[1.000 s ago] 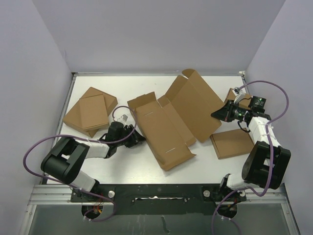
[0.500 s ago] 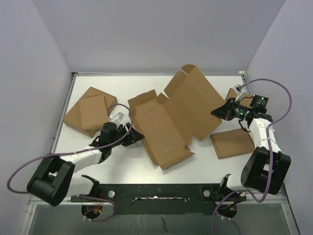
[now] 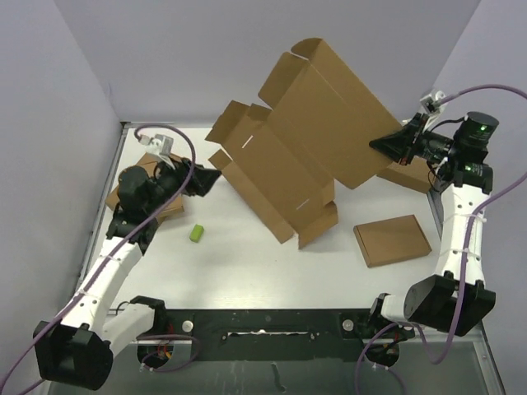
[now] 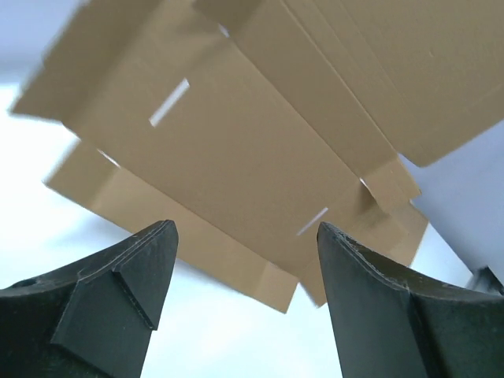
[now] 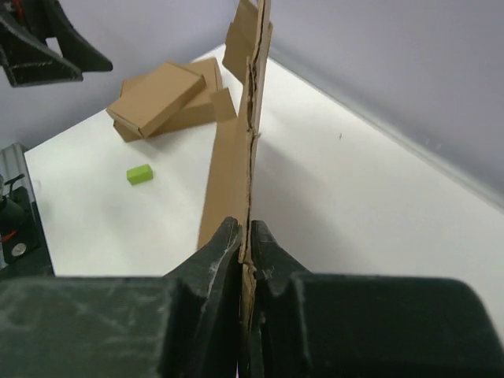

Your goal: Fold the paper box

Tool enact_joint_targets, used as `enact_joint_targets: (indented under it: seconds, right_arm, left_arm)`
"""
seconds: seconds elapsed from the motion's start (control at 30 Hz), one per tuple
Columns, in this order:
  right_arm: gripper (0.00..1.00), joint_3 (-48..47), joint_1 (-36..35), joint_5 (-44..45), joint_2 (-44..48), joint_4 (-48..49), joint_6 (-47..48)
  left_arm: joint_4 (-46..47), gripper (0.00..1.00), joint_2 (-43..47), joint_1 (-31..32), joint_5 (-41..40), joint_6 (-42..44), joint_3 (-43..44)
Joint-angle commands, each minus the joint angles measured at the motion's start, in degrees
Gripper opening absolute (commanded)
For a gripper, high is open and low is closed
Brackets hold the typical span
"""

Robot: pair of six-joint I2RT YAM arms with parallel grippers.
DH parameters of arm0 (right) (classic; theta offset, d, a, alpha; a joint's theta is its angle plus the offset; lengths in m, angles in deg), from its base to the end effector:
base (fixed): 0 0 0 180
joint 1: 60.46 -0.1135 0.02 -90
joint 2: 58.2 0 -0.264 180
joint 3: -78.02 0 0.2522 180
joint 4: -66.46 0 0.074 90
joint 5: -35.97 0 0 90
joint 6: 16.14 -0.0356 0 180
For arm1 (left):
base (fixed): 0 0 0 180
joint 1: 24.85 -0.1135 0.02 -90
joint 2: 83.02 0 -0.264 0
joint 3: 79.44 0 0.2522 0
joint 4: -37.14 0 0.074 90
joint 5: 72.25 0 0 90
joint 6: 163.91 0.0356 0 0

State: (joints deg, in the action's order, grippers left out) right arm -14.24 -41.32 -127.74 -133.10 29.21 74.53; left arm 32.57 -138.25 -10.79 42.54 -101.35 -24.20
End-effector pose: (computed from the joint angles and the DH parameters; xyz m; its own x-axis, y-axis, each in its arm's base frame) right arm 0.2671 -0.0565 0.4151 -0.3125 0.1050 -0.9441 -0.7644 0.5622 0.3155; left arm 0.2172 -0.0698 0.3220 -0.3569 -0.3419 -0.8693 0.5200 0.7004 -0.4889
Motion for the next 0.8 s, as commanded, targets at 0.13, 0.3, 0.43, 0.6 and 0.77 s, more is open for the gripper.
enact_joint_targets:
  seconds: [0.13, 0.3, 0.43, 0.6, 0.77]
  right_arm:
    - [0.0, -21.7, 0.0, -8.7, -0.7, -13.9, 13.0]
    - [0.0, -26.1, 0.0, -11.1, -0.5, -15.9, 13.1]
    - [0.0, -27.3, 0.0, -12.9, 0.1, -16.8, 13.0]
    - [0.0, -27.7, 0.0, -15.7, 0.9, -17.3, 13.1]
    - [0.0, -26.4, 0.0, -18.5, 1.7, -17.3, 13.1]
  left_arm:
    - [11.9, 0.7, -13.2, -12.5, 23.6, 1.9, 23.5]
    - [17.0, 0.66, -24.3, -18.7, 36.1, -0.5, 36.9]
    - [31.9, 0.62, -28.6, -21.6, 38.8, -4.0, 38.0]
    - [35.6, 0.56, -34.7, -21.7, 42.8, -5.9, 47.2]
    - [49.8, 0.56, -40.8, -20.3, 47.9, -15.7, 53.2]
